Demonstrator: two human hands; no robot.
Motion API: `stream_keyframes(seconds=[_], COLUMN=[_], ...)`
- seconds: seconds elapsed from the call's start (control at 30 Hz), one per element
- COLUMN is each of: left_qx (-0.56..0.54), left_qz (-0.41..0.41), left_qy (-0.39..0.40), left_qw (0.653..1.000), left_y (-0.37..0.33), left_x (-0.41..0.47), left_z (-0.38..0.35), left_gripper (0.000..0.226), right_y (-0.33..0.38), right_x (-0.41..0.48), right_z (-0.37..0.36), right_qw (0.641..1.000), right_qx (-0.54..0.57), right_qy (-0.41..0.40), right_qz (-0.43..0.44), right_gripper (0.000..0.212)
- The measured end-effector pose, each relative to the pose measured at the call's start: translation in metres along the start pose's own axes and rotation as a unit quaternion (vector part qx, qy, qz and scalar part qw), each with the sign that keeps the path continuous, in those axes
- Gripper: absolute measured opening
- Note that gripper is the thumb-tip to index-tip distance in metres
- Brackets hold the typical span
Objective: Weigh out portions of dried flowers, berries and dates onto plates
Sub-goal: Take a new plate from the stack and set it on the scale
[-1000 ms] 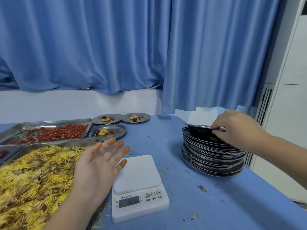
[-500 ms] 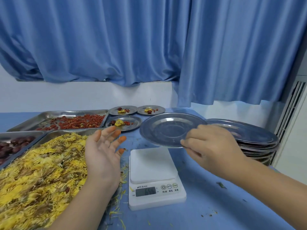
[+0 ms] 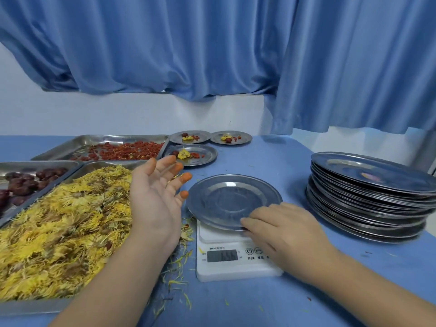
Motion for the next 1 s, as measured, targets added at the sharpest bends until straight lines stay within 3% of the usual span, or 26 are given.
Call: stream_keyframes(seconds=[0.1, 0.17, 0.2, 0.27, 0.33, 0.4, 0.5, 0.67, 1.0], left_qx=[-0.001, -0.001, 0.001, 0.003, 0.007, 0.013, 0.021, 0.029, 0.042], left_qz=[0.004, 0.005, 0.007, 0.009, 0.011, 0.011, 0.013, 0.014, 0.027], left_qy=[0.000, 0.004, 0.005, 0.009, 0.013, 0.018, 0.018, 0.019, 0.028], left_qw=[1.000, 1.000, 1.000, 1.000, 1.000, 1.000, 1.000, 0.999, 0.998], left_y=[0.000, 0.001, 0.001, 0.002, 0.002, 0.002, 0.001, 0.002, 0.007], left_x=[0.000, 0.000, 0.000, -0.001, -0.002, -0.003, -0.003, -0.003, -0.007], left_z=[0.000, 0.000, 0.000, -0.001, -0.002, -0.003, -0.003, -0.002, -0.005], left_gripper=[0.034, 0.033, 0.033, 0.033, 0.032, 0.031, 0.030, 0.029, 0.028], right_y=[-0.002, -0.014, -0.023, -0.041, -0.049, -0.050, -0.050, -0.048, -0.041], right_x=[-0.011, -0.023, -0.031, -0.049, -0.061, -0.065, -0.063, -0.062, -0.060], right_z=[0.006, 0.013, 0.013, 0.003, -0.010, -0.016, -0.019, -0.019, -0.018], right_qw=[0.990, 0.951, 0.913, 0.789, 0.680, 0.634, 0.625, 0.648, 0.698], right_qx=[0.123, 0.254, 0.327, 0.486, 0.581, 0.613, 0.612, 0.581, 0.517], right_qy=[0.019, -0.010, -0.027, -0.029, 0.020, 0.090, 0.137, 0.187, 0.213], right_qz=[-0.071, -0.174, -0.241, -0.375, -0.447, -0.463, -0.465, -0.456, -0.446], right_gripper=[0.018, 0.015, 0.017, 0.027, 0.028, 0.025, 0.024, 0.026, 0.029])
Point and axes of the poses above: each hand's wrist, its own x-axis towards the middle knuckle, its own z-axis out of the back of the hand, y = z × x, the point moved 6 cm from there along x, towards the middle knuckle, and after that the axes turned 3 degrees about x, right-handed, at the moved point
